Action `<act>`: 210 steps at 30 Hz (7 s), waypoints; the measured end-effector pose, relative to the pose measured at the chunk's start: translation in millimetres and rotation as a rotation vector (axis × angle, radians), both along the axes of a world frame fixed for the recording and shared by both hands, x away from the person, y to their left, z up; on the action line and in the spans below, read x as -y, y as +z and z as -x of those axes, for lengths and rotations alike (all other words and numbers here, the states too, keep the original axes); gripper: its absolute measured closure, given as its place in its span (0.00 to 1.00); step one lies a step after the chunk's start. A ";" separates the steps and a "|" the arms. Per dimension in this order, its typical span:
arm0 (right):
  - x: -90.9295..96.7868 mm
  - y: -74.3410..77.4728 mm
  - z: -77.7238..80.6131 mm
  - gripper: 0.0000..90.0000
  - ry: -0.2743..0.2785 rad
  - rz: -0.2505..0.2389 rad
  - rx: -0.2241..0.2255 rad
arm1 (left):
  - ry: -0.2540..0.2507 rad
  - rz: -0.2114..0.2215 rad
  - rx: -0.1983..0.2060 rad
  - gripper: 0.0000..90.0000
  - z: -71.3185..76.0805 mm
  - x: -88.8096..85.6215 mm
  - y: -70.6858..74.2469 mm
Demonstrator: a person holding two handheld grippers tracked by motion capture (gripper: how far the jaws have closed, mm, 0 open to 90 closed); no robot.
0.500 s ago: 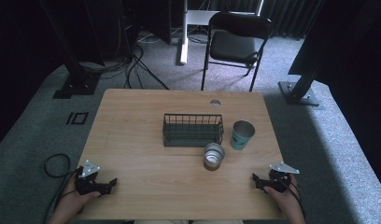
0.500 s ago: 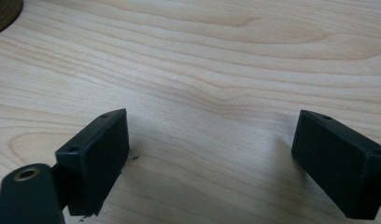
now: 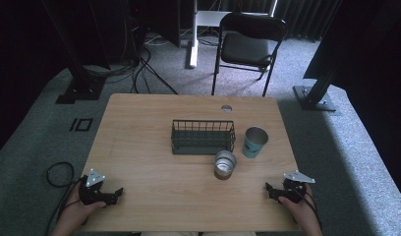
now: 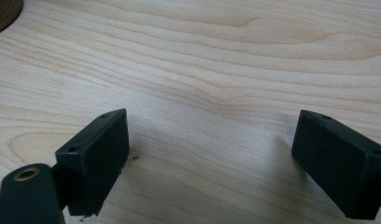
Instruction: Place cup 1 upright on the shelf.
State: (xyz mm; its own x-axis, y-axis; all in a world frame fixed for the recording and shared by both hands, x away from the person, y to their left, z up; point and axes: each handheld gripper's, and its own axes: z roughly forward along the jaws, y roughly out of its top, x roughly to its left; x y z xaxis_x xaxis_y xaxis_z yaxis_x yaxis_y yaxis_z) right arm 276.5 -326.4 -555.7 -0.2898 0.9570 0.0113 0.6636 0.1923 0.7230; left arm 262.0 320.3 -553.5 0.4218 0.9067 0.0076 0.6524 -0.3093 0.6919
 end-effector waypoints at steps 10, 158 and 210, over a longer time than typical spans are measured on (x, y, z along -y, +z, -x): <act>0.1 0.1 -0.2 0.12 0.003 0.001 0.000 | 0.000 0.000 0.000 0.03 0.0 0.0 0.0; -55.8 70.2 -113.7 0.15 0.030 -0.171 0.366 | -0.001 0.000 -0.001 0.03 0.0 -0.1 0.1; -137.8 151.3 -133.3 0.15 0.227 -0.214 0.473 | -0.001 0.000 -0.001 0.03 0.0 -0.1 0.1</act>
